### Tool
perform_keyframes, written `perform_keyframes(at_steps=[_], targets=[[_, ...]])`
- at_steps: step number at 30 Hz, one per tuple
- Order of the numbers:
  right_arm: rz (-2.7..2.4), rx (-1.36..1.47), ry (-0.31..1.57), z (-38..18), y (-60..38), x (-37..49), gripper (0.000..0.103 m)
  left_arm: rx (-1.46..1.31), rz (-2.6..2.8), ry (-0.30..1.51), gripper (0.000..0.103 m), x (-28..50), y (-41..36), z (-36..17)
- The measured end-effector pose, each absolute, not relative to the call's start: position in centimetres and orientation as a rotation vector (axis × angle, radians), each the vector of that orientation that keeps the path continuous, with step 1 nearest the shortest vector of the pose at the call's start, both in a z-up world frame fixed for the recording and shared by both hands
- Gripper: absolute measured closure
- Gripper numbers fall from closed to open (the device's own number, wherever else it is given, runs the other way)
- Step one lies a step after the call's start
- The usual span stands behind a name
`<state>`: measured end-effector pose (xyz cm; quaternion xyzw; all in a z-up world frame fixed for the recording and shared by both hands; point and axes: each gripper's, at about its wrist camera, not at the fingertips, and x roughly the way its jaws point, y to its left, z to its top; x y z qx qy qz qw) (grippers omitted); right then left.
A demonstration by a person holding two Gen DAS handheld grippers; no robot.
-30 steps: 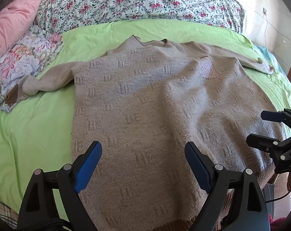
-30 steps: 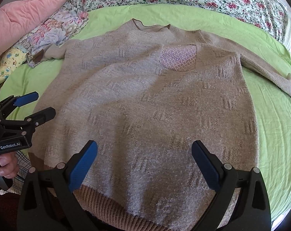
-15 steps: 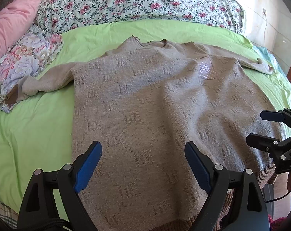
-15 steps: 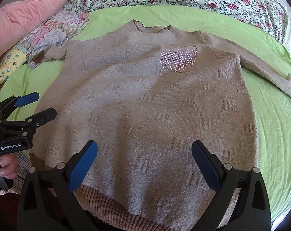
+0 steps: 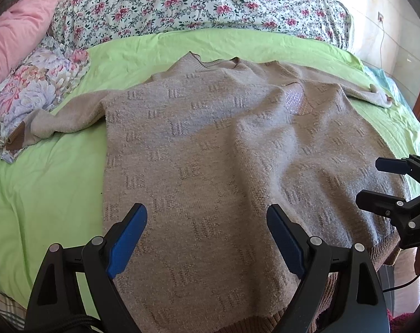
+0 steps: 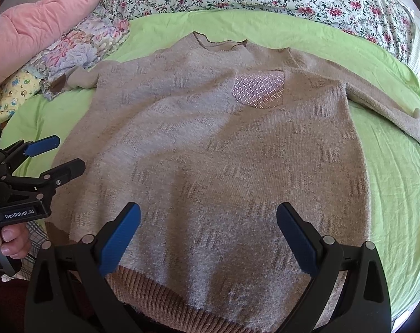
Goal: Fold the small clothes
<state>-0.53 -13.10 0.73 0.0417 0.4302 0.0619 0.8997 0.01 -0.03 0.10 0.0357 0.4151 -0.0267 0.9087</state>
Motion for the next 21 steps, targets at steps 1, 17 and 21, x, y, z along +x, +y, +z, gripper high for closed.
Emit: perform_keyframes(at_steps=[1,17,21], targets=[[0.124,0.081,0.906,0.7,-13.1,-0.5,0.005,0.068,-0.062,0.878,0.014,0.1,0.0,0.0],[0.124,0.070,0.927,1.3,-13.8,0.5,0.005,0.091,-0.053,0.900,0.011,1.1,0.9,0.0],[0.141,0.082,0.920,1.7,-14.5,1.6,0.005,0.065,-0.067,0.897,0.011,2.3,1.9,0.4]])
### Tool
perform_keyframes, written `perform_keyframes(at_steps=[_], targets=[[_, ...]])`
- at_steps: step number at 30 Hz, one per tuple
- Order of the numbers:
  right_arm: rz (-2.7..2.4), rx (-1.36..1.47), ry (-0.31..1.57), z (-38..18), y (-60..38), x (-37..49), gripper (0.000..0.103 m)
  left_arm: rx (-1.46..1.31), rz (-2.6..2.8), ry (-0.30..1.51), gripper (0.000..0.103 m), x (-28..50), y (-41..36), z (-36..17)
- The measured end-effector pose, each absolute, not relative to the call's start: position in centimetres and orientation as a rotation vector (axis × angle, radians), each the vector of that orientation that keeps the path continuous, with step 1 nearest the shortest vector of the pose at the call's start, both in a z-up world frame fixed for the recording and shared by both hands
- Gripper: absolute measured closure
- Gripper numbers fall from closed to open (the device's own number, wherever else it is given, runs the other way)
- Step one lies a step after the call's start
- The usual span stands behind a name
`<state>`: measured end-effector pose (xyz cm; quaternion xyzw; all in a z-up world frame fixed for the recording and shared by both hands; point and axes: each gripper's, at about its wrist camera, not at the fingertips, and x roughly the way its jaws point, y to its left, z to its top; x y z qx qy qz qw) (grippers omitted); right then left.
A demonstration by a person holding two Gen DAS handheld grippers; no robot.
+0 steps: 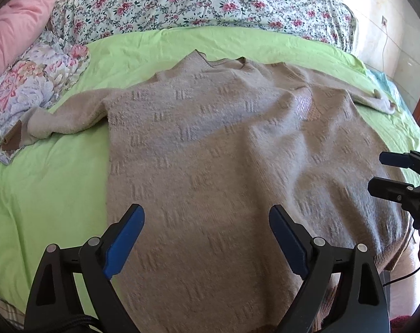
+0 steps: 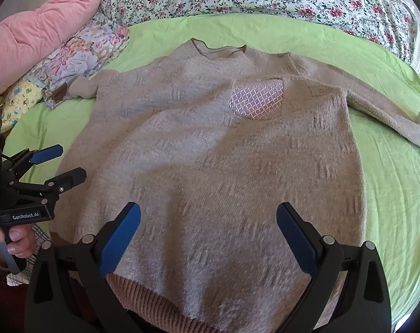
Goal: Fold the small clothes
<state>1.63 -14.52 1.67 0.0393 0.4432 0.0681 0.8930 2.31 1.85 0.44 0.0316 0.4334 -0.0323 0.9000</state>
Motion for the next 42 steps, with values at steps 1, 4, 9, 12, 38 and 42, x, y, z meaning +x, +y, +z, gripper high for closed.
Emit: perform_keyframes(at_steps=[1,4,9,12,38,42], targets=[[0.146,0.083,0.917,1.8,-14.7,2.0,0.005,0.056,-0.079,0.893,0.011,2.7,2.2,0.6],[0.153,0.093,0.913,2.0,-15.5,3.2,0.005,0.071,-0.075,0.889,0.011,4.5,3.0,1.4],[0.152,0.112,0.889,3.1,-17.4,6.3,0.005,0.051,-0.089,0.900,0.011,8.4,4.7,2.6],[0.151,0.114,0.870,3.8,-18.5,8.5,0.005,0.047,-0.093,0.895,0.011,11.5,5.9,3.5],[0.118,0.115,0.931,3.2,-29.9,32.2,0.005,0.037,-0.343,1.093,0.011,39.8,12.6,-0.3],[0.174,0.062,0.949,1.9,-29.3,35.1,0.005,0.045,-0.390,1.156,0.011,41.7,12.5,-2.1]])
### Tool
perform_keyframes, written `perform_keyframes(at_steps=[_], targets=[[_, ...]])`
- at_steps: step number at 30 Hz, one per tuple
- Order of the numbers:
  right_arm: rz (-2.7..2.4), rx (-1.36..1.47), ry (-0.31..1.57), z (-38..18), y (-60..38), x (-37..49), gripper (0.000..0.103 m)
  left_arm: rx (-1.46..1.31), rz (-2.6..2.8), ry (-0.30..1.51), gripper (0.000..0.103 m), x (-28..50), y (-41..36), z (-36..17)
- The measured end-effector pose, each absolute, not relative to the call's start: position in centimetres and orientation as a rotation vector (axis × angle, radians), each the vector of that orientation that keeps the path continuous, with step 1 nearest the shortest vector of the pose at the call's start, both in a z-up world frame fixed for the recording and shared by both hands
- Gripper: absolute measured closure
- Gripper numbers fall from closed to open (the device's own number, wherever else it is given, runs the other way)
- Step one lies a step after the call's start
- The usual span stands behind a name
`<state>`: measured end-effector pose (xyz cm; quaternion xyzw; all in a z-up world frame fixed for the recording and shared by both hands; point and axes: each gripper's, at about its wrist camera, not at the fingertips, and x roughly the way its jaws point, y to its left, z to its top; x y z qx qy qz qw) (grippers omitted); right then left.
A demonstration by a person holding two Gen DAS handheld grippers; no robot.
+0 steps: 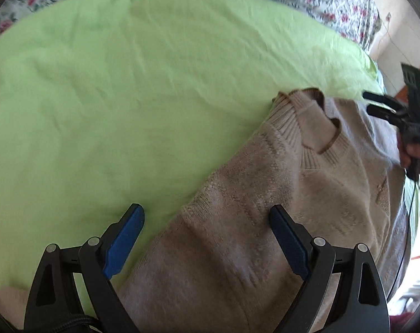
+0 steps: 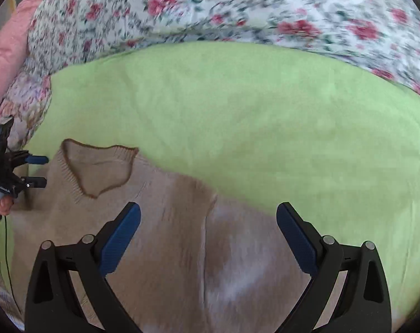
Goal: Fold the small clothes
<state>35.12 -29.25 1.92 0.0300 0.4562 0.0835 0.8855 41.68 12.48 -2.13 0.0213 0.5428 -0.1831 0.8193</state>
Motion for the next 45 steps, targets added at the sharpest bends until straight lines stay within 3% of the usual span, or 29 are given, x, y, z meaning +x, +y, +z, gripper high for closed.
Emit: perform_keyframes(at_steps=[3,5,6,7,8,9,10,19,26,29,31,36,38,39,42,45], targets=[[0.210,-0.014,0.958,1.1,-28.6,36.4,0.006,0.077,-0.414,1.146,0.014,41.7,11.9,-2.5],[0.226,-0.059,0.985,0.4,-28.4,37.0,0.017,0.126,-0.408,1.136,0.024,41.6,11.1,-2.7],[0.228,-0.075,1.009,-0.3,-28.4,37.3,0.034,0.166,-0.415,1.126,0.032,41.5,10.6,-2.8],[0.205,-0.101,1.014,-0.7,-28.4,37.3,0.048,0.184,-0.433,1.113,0.052,41.1,10.3,-2.7],[0.191,-0.123,1.002,-0.6,-28.4,37.1,0.056,0.201,-0.455,1.098,0.063,40.7,9.8,-2.6],[0.199,-0.116,1.002,-0.5,-28.5,36.8,0.076,0.231,-0.472,1.076,0.086,40.0,9.1,-2.3],[0.216,-0.087,1.007,-0.4,-28.8,36.5,0.094,0.258,-0.466,1.057,0.091,39.5,8.7,-2.2],[0.056,-0.042,0.837,3.4,-31.4,35.1,0.096,0.276,-0.222,0.915,0.096,41.9,8.7,0.4],[-0.033,-0.033,0.895,-1.8,-31.9,37.0,0.096,0.328,-0.135,0.925,0.095,44.5,7.0,-4.5],[-0.028,0.058,0.886,-1.2,-33.4,36.8,0.094,0.243,-0.140,0.910,0.087,44.4,8.5,-4.3],[-0.022,0.117,0.877,-0.2,-34.5,35.9,0.080,0.227,-0.125,0.904,0.074,43.8,9.6,-3.6],[-0.063,0.257,0.798,3.2,-38.4,30.4,0.059,0.170,-0.048,0.897,0.074,41.5,12.3,0.2],[-0.080,0.296,0.771,4.3,-40.0,27.4,0.059,0.135,-0.059,0.893,0.075,39.9,12.3,1.2],[-0.103,0.308,0.768,4.7,-41.1,25.6,0.059,0.118,-0.079,0.891,0.072,38.4,11.8,2.0],[-0.161,0.335,0.761,5.1,-43.0,21.3,0.059,0.108,-0.116,0.875,0.048,34.7,10.1,3.5],[-0.245,0.358,0.768,5.0,-45.2,17.0,0.059,0.086,-0.159,0.878,0.044,31.0,8.6,4.1]])
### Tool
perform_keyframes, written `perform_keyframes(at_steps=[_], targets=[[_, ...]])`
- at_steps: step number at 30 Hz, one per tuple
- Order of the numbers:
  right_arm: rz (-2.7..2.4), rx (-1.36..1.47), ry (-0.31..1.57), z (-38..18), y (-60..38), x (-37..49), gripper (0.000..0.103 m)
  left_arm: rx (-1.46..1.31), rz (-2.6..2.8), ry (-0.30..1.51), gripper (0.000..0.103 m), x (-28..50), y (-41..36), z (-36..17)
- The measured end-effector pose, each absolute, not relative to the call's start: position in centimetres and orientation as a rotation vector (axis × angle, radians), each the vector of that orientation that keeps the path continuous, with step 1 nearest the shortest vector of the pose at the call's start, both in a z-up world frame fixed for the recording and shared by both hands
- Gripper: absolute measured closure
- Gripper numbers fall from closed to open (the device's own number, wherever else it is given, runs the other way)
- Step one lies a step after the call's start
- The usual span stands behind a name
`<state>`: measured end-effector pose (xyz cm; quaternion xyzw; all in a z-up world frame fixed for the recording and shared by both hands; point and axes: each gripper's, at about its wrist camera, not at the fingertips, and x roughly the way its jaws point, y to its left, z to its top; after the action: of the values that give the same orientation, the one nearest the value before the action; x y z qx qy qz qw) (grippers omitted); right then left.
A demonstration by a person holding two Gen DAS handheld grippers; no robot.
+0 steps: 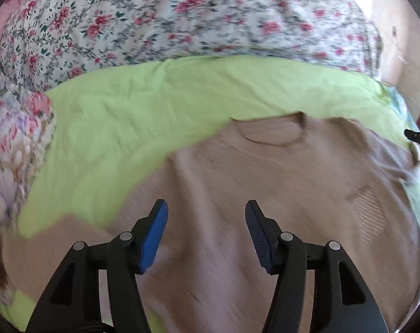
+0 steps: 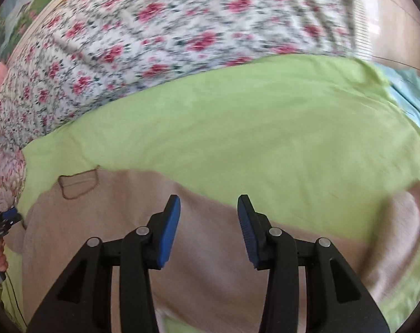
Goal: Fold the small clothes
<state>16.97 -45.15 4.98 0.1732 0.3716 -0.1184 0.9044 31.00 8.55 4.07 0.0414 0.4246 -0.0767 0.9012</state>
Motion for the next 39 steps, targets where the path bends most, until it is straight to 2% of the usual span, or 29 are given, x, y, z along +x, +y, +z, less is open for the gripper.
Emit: perform_keyframes(at_steps=[11,20,21,23,24,32,39], targets=[[-0.600,0.649,0.707,2.4,-57.6,3.3,0.058,-0.106,-0.194,0.962,0.042,25.1,5.7,1.3],[-0.640,0.802,0.645,0.0,-62.8,3.4,0.059,-0.133,-0.190,1.039,0.041,24.0,4.3,-0.8],[-0.631,0.802,0.647,-0.4,-62.8,3.7,0.060,-0.132,-0.188,1.047,0.041,24.0,4.2,-1.1],[-0.615,0.781,0.648,-0.6,-62.6,4.2,0.080,-0.123,-0.185,1.058,0.041,23.9,4.1,-1.2],[-0.596,0.776,0.639,-0.3,-62.3,4.4,0.097,-0.119,-0.182,1.060,0.041,23.8,4.1,-1.2],[-0.282,0.585,0.542,6.2,-51.2,7.4,0.097,-0.140,-0.218,1.036,0.037,23.1,4.6,0.1],[0.122,0.635,0.560,7.7,-35.9,14.5,0.097,-0.228,-0.247,1.027,0.036,21.8,7.0,0.4]])
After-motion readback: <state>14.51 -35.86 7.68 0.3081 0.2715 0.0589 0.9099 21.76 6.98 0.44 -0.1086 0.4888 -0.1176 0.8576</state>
